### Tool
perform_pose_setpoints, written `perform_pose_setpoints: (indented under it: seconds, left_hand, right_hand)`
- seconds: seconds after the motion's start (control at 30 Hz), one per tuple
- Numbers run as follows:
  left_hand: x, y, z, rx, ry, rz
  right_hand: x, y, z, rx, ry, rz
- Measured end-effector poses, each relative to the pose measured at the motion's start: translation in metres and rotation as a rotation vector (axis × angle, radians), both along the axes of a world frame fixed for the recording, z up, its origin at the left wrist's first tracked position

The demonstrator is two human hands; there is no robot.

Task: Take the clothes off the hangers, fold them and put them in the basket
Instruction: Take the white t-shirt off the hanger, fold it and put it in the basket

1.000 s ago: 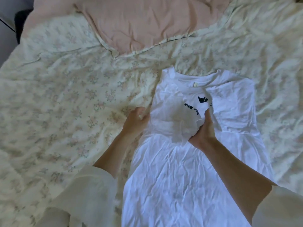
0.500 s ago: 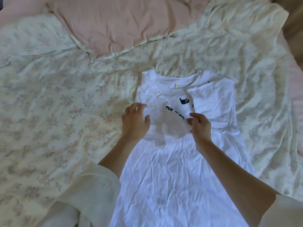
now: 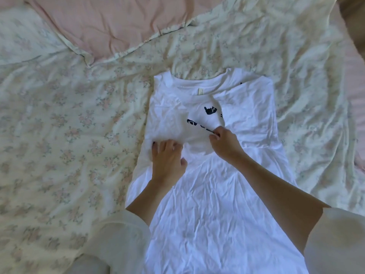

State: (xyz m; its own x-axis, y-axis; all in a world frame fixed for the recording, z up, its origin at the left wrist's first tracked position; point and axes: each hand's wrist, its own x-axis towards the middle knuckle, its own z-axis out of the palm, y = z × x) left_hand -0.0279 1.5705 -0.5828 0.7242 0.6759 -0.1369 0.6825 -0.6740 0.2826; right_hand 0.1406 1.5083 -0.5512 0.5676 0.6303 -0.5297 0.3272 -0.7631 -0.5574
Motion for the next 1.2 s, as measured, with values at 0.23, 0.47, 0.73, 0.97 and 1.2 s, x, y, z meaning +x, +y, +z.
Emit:
perform_pose_setpoints:
  seconds: [0.23, 0.47, 0.73, 0.97, 1.2]
  left_hand:
    - [-0.002, 0.002, 0.021, -0.005, -0.397, -0.127]
    - [0.026, 0.046, 0.022, 0.055, -0.332, 0.048]
    - [0.087, 0.119, 0.021, 0.003, 0.028, 0.010]
    - [0.091, 0.136, 0.022, -0.015, -0.207, 0.352]
    - [0.083, 0.157, 0.026, -0.056, -0.289, 0.670]
  right_hand:
    - [0.022, 0.043, 0.044, 0.608, -0.036, -0.266]
    - [0.048, 0.021, 0.009, 0.149, 0.206, -0.528]
    - [0.036, 0.000, 0.001, 0.067, 0.369, -0.581]
    - [0.043, 0.011, -0.001, 0.095, 0.398, -0.582]
    - [0.040, 0.042, -0.002, 0.252, 0.293, -0.538]
